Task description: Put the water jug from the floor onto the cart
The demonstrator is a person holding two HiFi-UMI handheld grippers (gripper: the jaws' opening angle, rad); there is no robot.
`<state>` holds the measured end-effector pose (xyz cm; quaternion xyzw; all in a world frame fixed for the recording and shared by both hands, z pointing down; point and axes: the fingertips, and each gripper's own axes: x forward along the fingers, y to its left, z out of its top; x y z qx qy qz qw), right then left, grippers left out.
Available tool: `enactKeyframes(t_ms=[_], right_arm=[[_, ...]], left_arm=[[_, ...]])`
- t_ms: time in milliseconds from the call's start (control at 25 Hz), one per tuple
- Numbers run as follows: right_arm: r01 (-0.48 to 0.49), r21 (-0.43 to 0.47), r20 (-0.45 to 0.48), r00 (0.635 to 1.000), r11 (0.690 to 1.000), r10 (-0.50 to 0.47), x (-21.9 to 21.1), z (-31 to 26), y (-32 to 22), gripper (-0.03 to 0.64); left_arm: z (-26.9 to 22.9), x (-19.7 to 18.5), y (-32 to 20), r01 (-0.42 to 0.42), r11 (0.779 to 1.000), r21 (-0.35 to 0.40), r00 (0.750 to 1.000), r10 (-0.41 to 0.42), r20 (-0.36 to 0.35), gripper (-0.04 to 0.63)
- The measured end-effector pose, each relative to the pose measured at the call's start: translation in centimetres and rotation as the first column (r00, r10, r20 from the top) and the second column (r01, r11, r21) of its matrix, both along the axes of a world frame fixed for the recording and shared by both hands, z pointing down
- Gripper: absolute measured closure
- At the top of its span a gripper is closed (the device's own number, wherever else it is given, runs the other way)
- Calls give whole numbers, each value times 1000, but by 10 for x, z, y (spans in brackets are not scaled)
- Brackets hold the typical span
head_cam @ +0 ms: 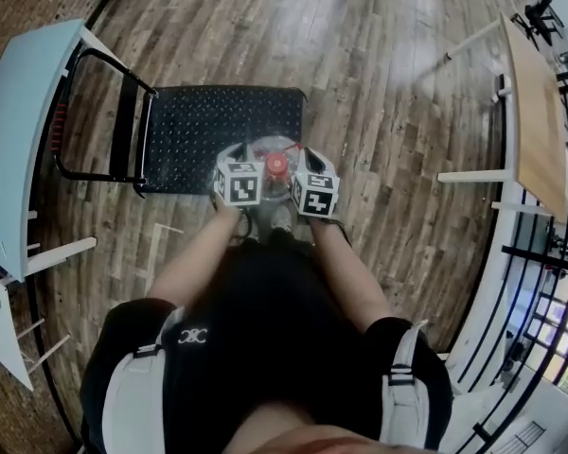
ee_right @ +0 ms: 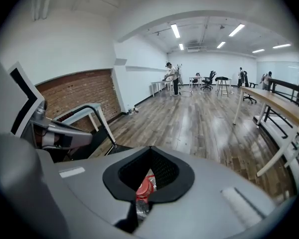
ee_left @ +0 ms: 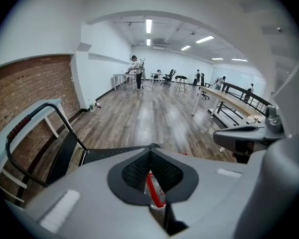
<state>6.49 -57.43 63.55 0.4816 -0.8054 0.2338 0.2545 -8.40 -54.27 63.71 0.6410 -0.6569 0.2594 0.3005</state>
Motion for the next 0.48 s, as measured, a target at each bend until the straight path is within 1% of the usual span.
enactKeyframes(t_ms=[160,280,400,480], right_arm=[[-8,34,22,1000,999,7,0,-19,-4,602],[-17,76,57,998,997,13,-3,-39,-10,603],[-47,105,115,993,993,34,-2,-63,-12,603],[-66,114,137,989,991,50,0,-77,-13,603]], left_arm=[[-21,2,-2,-22,999,42,1000,21,21,594],[-43,3,-9,-38,996,84,999,36,28,594],[-66,7,-12,-44,992,115,999,45,2,594],[-82,9,-13,-49,989,141,999,50,0,594]])
